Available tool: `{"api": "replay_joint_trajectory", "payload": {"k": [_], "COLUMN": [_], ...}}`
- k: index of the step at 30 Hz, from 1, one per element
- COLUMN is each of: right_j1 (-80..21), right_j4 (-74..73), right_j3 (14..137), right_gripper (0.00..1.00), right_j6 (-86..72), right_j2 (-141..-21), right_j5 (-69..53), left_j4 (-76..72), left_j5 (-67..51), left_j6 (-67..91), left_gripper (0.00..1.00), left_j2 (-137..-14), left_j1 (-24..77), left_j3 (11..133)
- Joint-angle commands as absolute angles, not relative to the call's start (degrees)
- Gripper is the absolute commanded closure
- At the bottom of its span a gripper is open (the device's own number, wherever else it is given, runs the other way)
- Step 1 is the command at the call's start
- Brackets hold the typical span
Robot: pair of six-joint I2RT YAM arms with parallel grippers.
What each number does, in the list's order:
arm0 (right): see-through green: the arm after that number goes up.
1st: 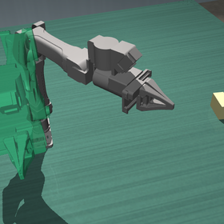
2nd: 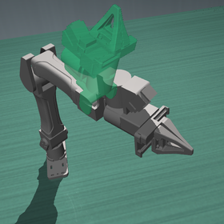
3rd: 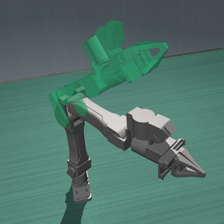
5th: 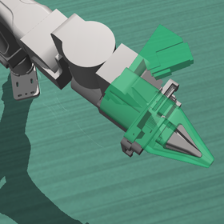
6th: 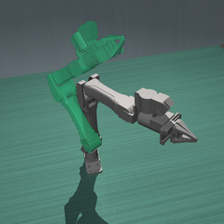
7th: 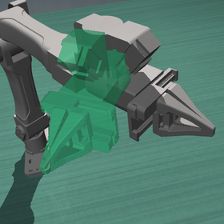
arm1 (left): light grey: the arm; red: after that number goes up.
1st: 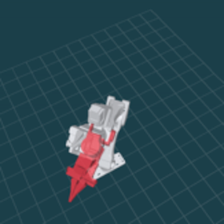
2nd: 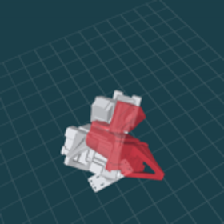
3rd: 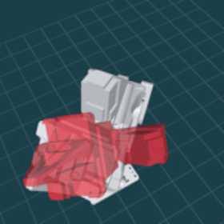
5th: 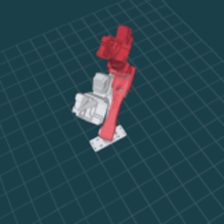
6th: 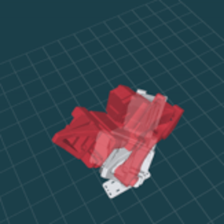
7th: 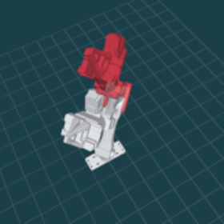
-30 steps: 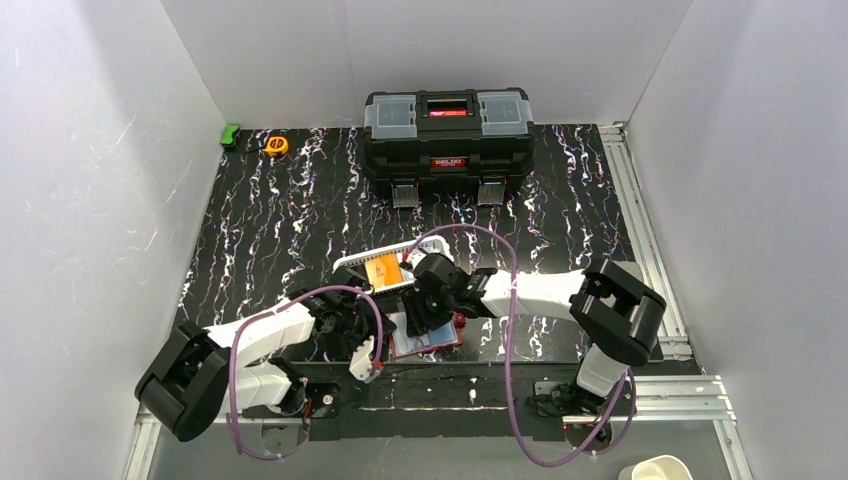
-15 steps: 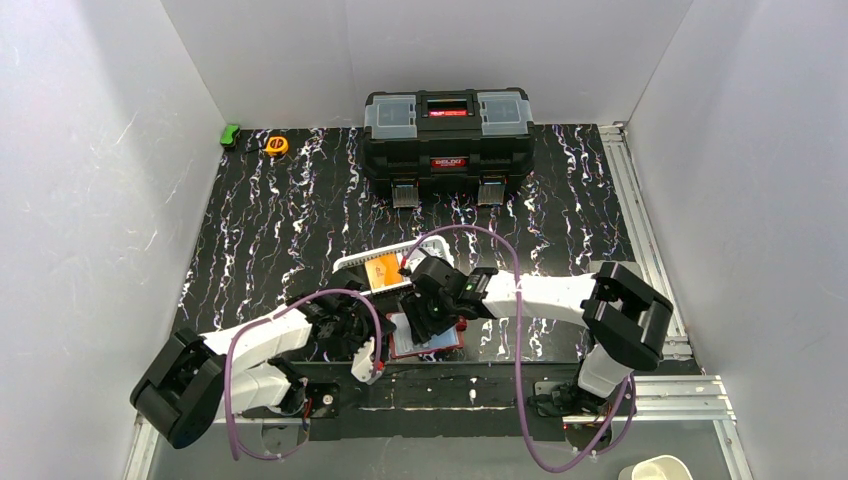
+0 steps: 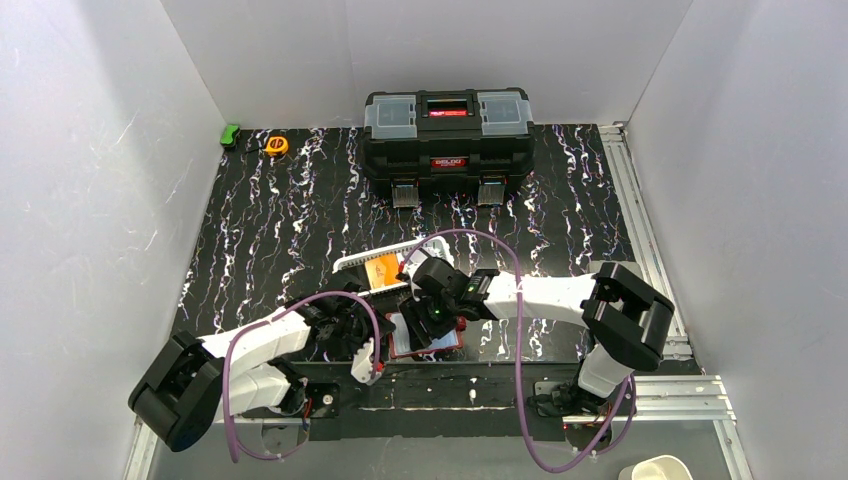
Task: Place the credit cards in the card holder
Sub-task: Insert the credit card into the card holder.
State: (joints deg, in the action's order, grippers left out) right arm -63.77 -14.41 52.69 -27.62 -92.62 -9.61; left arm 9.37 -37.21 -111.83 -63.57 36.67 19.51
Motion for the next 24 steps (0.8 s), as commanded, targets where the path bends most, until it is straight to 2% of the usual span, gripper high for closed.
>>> {"api": "replay_joint_trajectory", "payload": {"k": [1,10,16,24], "right_j1": [-64.0,-63.9,-60.2,-59.7], "right_j4": [-9.3,-9.8,-10.9,-7.7], "right_j3": [52.1,53.1,49.9,48.6], "right_gripper": [0.41,0.41,0.41,0.41], "right_j6": [-25.3,-24.5,-24.8,-26.0], "right_j2": [-91.7,-92.8,-88.7,-91.5], "right_j5": [-15.9,-18.0,-16.8,-20.3], "left_j4": [11.2,10.7,10.9,10.9], "left_j5": [-38.7,-38.7,-38.5,-38.4], "left_j6": [-111.4,-111.2,-112.0,-112.0], "left_gripper": [0.97,0.97,0.98,0.98], "left_j2": [-63.1,-62.9,-62.7,-63.0], "left_j1": [36.7,36.7,36.7,36.7], "left_j3": [18.4,18.5,18.0,18.4]}}
